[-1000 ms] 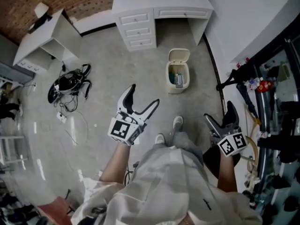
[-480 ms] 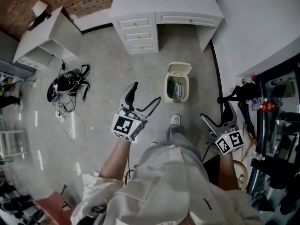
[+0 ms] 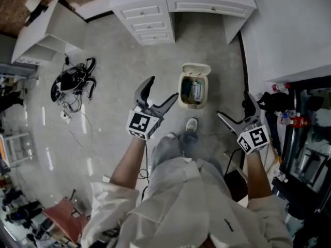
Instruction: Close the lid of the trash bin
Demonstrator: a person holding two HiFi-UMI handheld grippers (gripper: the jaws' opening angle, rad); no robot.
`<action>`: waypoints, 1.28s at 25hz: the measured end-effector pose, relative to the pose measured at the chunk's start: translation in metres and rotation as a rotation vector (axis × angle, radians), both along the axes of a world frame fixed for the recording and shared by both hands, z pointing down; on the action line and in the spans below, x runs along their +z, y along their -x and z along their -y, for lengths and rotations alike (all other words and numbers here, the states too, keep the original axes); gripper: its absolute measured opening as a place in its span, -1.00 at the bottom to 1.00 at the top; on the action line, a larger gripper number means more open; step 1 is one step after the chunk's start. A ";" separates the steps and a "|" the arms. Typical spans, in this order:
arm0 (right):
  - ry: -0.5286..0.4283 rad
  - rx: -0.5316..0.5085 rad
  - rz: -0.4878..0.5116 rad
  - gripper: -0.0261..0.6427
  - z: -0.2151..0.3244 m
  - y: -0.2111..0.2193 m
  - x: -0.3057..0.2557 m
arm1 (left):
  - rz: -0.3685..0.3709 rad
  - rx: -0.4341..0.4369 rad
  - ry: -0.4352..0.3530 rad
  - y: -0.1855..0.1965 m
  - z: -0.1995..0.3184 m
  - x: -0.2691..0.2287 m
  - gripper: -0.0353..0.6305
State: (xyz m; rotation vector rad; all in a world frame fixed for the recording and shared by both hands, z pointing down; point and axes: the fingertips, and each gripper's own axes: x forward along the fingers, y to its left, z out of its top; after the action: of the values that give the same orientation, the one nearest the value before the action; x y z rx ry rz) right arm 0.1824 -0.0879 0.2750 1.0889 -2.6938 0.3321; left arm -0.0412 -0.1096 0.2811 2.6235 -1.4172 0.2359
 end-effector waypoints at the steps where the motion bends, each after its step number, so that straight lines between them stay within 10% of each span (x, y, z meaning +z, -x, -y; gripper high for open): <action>1: 0.007 -0.003 -0.002 0.80 0.007 0.000 0.008 | 0.002 0.012 0.007 -0.004 0.005 0.010 0.40; 32: 0.098 0.039 -0.130 0.49 0.181 0.025 0.367 | 0.101 0.138 0.107 -0.039 0.157 0.393 -0.13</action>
State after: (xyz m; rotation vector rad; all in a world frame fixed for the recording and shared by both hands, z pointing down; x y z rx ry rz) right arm 0.1578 -0.2693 0.6424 1.0960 -2.5184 0.3825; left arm -0.0020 -0.2668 0.6739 2.6567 -1.2156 0.4532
